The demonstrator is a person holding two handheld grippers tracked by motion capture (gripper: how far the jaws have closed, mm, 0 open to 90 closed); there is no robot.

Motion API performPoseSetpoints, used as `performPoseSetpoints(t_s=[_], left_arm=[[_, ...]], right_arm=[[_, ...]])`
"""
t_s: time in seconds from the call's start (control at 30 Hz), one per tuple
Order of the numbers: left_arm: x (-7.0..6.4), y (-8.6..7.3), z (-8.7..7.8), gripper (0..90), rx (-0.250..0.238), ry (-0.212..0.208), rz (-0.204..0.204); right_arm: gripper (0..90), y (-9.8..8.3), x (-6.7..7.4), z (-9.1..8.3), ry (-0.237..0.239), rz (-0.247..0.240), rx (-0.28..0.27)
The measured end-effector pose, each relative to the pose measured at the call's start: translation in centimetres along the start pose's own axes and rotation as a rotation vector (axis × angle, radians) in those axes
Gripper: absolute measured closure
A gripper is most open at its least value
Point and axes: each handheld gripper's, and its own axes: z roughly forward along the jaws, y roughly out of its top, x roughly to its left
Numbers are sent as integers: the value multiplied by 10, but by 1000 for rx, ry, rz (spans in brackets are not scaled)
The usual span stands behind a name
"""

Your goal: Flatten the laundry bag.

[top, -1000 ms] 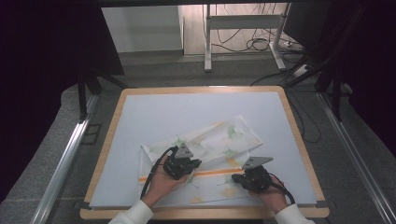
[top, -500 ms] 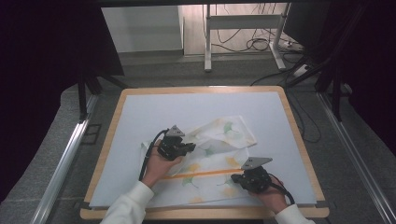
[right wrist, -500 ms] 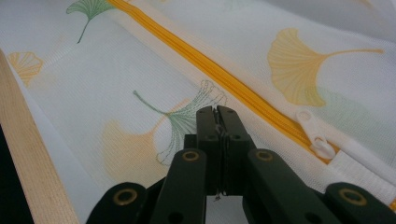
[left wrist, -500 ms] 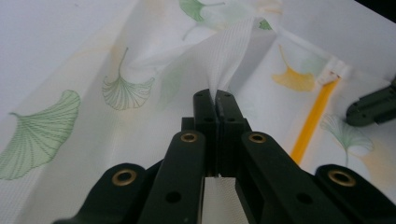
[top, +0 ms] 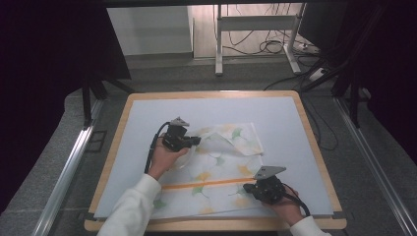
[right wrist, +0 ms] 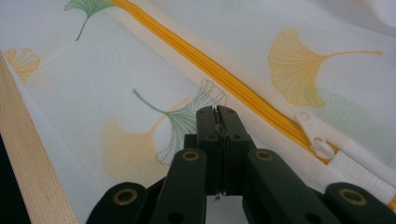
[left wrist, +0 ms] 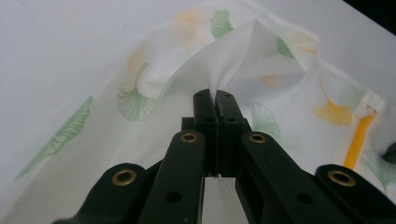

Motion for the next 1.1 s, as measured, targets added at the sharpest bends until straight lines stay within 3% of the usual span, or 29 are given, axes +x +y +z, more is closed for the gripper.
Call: performPoseSetpoints(t_s=[0.03, 0.1, 0.13, 0.2, 0.23, 0.27, 0.3, 0.33, 0.7, 0.93, 1.1], left_arm=[[11, 6, -1, 896, -12, -2, -22], [17, 8, -1, 896, -12, 5, -31], [28, 13, 1, 896, -14, 24, -50], [33, 14, 3, 896, -9, 33, -60], [47, 16, 7, 896, 0, 62, -81], [47, 16, 7, 896, 0, 62, -81], [56, 16, 12, 896, 10, 62, -97], [59, 16, 13, 896, 21, 68, -88], [61, 21, 14, 896, 20, 118, -59], [82, 23, 8, 895, 7, 156, -113], [91, 38, 14, 895, 25, 178, -100]], right_arm=[[876, 0, 0, 0, -1, 1, -1], [876, 0, 0, 0, -1, 5, -2], [876, 0, 0, 0, -3, 1, -3], [876, 0, 0, 0, -3, 4, -2], [876, 0, 0, 0, -1, 2, 0], [876, 0, 0, 0, -1, 2, 0], [876, 0, 0, 0, -1, -4, 0], [876, 0, 0, 0, -1, -3, -1], [876, -1, 1, -1, -6, -8, 0], [876, -1, 1, -1, -5, -7, -2], [876, -1, 1, -1, -5, -6, -3]])
